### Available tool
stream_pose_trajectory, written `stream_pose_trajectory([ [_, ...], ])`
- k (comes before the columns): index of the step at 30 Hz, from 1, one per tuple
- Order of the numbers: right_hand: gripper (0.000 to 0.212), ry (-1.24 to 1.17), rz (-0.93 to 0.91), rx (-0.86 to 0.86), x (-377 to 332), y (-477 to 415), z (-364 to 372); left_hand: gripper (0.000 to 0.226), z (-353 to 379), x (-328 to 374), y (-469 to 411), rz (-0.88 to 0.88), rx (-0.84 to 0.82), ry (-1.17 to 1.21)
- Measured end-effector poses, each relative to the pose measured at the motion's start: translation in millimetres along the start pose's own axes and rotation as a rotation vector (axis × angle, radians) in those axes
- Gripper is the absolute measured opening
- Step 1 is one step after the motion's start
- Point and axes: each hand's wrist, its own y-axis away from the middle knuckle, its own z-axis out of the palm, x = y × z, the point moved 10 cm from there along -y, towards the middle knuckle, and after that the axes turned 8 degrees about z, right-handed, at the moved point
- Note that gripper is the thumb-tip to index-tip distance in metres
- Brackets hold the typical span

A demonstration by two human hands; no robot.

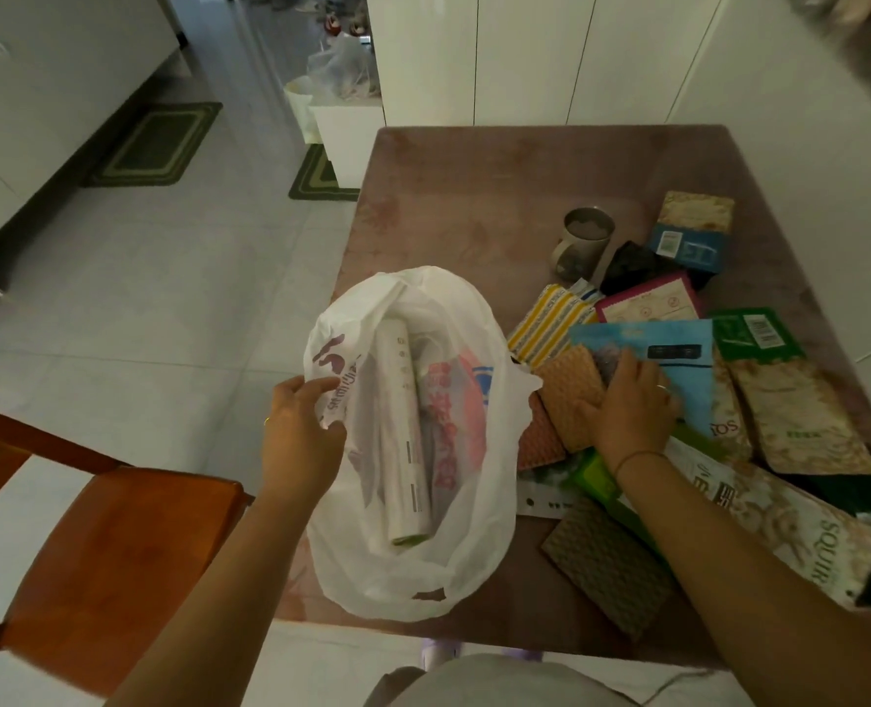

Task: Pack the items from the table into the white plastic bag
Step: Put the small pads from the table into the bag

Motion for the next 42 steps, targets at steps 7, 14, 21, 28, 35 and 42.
stream_pose_trajectory([
  [7,0.038,-0.367,0.056,-0.048,1,-8,-22,0.048,-3,2,5,0.025,0.019,0.041],
  [14,0.03,-1.028,-0.133,-0.071,-65,32,-101,0.047,-6,6,8,0.048,0.029,0.068],
  [21,0.046,-0.664,-0.27,-0.574,-157,112,1,0.047,-11,14,8,0.069,0.04,0.095],
  [28,0.021,-0.774,-0.402,-0.417,-156,108,-22,0.047,-15,16,7,0.087,0.06,0.087],
  [35,0.027,-0.664,0.008,-0.244,-27,10,-8,0.047,-14,7,6,0.061,0.077,0.075],
  [42,0.057,-0.41,-0.075,-0.546,-44,34,65,0.047,-8,6,2,0.063,0.07,0.049],
])
